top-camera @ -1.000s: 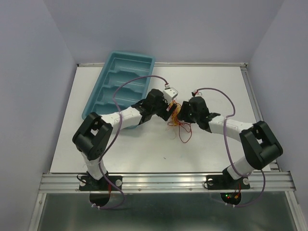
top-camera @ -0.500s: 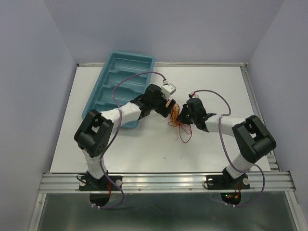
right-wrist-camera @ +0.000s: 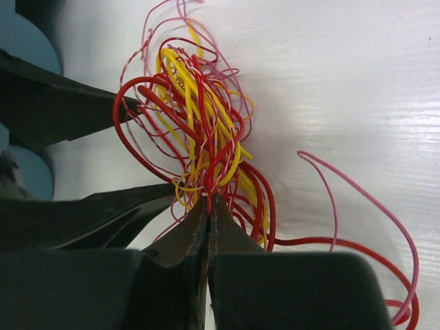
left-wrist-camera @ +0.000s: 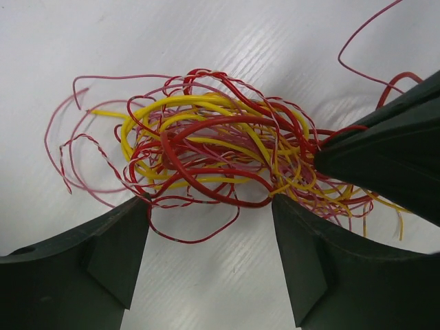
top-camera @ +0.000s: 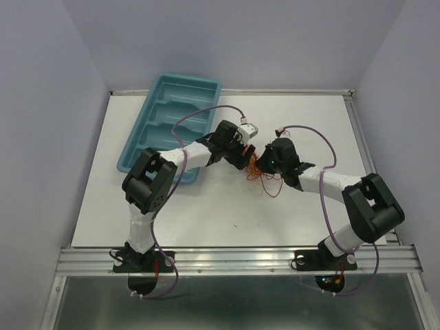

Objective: Untangle the cables

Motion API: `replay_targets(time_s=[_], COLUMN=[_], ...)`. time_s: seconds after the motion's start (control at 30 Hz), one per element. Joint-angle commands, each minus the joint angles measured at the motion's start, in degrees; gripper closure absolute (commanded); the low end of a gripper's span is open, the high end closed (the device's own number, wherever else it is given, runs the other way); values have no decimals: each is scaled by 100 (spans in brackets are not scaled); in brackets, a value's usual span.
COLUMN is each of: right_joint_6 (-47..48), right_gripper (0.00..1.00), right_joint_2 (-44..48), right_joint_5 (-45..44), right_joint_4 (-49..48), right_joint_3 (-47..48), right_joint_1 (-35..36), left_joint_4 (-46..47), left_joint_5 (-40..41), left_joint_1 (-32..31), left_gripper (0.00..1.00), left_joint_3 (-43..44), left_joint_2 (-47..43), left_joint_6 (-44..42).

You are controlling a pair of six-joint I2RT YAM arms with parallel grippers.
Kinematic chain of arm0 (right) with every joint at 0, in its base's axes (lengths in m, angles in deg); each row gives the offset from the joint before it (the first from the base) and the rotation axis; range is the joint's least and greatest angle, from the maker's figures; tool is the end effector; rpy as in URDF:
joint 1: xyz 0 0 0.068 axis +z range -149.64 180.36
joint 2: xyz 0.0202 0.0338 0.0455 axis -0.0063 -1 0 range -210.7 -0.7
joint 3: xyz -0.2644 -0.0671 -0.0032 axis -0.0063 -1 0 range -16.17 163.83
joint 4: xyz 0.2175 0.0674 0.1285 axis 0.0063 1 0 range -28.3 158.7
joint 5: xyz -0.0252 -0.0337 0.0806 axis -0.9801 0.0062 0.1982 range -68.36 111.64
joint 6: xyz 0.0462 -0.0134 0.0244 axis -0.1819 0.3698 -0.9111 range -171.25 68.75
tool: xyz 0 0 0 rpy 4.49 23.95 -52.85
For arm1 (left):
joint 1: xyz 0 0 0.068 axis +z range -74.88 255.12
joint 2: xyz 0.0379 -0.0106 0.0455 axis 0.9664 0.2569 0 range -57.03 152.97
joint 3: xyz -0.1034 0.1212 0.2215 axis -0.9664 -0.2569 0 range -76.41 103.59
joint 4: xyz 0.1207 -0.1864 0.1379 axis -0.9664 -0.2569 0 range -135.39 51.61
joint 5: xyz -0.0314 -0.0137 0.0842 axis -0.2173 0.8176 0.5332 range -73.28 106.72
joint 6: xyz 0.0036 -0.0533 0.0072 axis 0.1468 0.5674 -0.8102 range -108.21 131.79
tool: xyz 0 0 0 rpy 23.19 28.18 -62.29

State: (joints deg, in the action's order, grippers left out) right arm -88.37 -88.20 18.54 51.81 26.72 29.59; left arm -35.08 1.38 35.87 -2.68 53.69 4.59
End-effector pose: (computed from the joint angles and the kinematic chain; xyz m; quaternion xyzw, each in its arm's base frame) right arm 0.2759 0.1523 0.1854 0.0734 0.8826 0.2338 0.4012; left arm 0.3312 -0.2826 0.2010 0.4023 0.7781 -0.2422 0.4171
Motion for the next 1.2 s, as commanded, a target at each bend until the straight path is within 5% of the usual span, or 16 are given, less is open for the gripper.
replay_targets(time_s=[0.0,0.07,0.1,0.13,0.17,0.4,0.53,0.73,1.03,1.17], right_joint_6=[-49,-49,-49,-49,-67,-471,-726,-471,-314,-129], right_gripper=[99,100,99,100,100,100,99,99,100,92], right_joint_2=[84,84,93,128,172,1278,2437,4143,6390,7150], right_joint_5=[28,81,72,-24,-120,-2087,-3511,-4373,-6104,-5778], right_joint_4=[-461,-505,-514,-514,-505,162,865,1180,2298,2308], right_joint_3=[-97,-123,-123,-150,-176,-396,-544,-756,-317,-422], right_joint_1=[12,12,12,21,21,12,3,3,3,3], left_joint_4=[-199,-252,-296,-261,-69,600,671,1110,969,996], left_joint_5=[-312,-321,-112,142,467,2208,2017,1692,2517,2264], left_joint_1=[-22,-31,-31,-31,-31,179,635,831,892,875], left_gripper=[22,41,57,88,100,100,100,100,100,100], left_joint_3=[474,729,817,835,775,-78,-464,-992,-817,-886], left_joint_2=[283,555,617,635,583,-576,-1558,-2493,-2291,-2361], left_joint_6=[122,166,201,289,342,377,518,500,694,676])
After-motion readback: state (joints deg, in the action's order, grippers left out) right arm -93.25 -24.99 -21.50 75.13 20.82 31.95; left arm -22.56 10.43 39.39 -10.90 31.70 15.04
